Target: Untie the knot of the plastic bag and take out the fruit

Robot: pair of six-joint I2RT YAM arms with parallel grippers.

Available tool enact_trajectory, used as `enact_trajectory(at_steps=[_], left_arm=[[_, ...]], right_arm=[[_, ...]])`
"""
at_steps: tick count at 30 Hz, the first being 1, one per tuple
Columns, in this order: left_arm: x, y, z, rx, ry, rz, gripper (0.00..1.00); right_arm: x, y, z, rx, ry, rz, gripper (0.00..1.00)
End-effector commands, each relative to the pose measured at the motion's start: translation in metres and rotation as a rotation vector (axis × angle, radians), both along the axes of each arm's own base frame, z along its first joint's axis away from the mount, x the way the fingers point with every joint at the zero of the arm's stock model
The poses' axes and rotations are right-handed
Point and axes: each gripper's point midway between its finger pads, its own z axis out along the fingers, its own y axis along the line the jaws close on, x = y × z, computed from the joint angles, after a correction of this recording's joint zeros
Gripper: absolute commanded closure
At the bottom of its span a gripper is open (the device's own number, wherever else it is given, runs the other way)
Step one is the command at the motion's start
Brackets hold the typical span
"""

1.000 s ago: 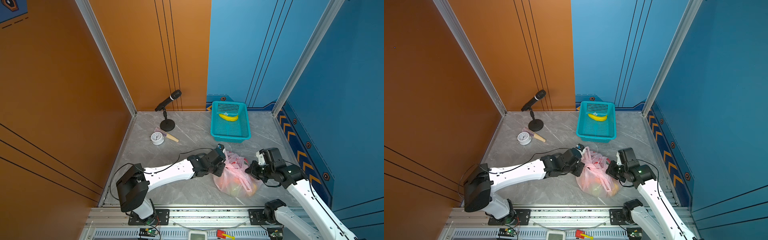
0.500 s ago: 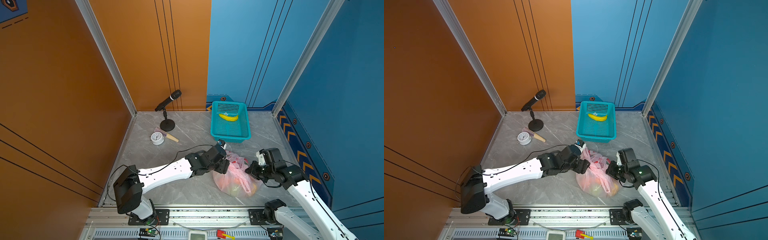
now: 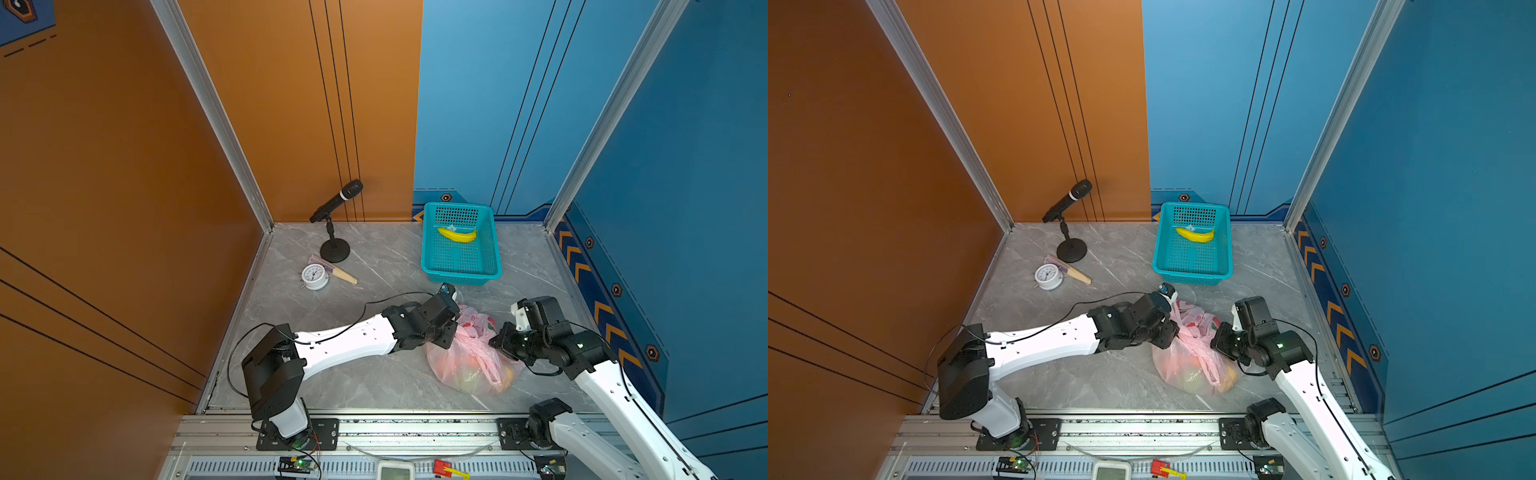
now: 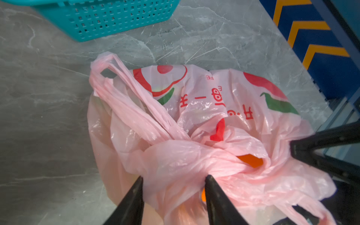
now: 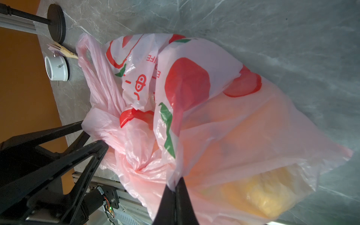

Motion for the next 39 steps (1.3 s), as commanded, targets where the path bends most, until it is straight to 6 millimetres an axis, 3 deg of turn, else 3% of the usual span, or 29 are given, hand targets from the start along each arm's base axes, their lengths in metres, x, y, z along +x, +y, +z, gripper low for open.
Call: enact_trajectory(at_steps=[1,8,19,25,28,33,39], left_arm=[[0.006,0.007,-0.004,0.037,-0.014,0.038,0.54],[0.013,0.025,-0.007,0.090,-0.020,0.087,0.74],[0.026,0.057,-0.004,0.111,-0.033,0.172,0.85],[0.033,0.063,0.004,0.084,-0.045,0.204,0.87],[0.032,0.051,0.012,0.048,-0.052,0.169,0.86],[0.031,0.041,0.015,0.031,-0.046,0.150,0.86],[0.028,0.031,0.016,0.003,-0.029,0.128,0.84]], right_arm=[[-0.003,-0.007,-0.003,-0.031,0.001,-0.024,1.00],[-0.008,-0.014,-0.001,-0.055,-0.018,-0.044,1.00],[-0.026,-0.041,-0.001,-0.130,-0.028,-0.115,1.00],[-0.036,-0.055,-0.002,-0.144,-0.045,-0.187,1.00],[-0.033,-0.059,0.018,-0.128,-0.112,-0.219,0.90],[-0.021,-0.057,0.072,-0.145,-0.307,-0.142,0.70],[-0.014,-0.027,0.084,-0.174,-0.344,0.124,0.55]])
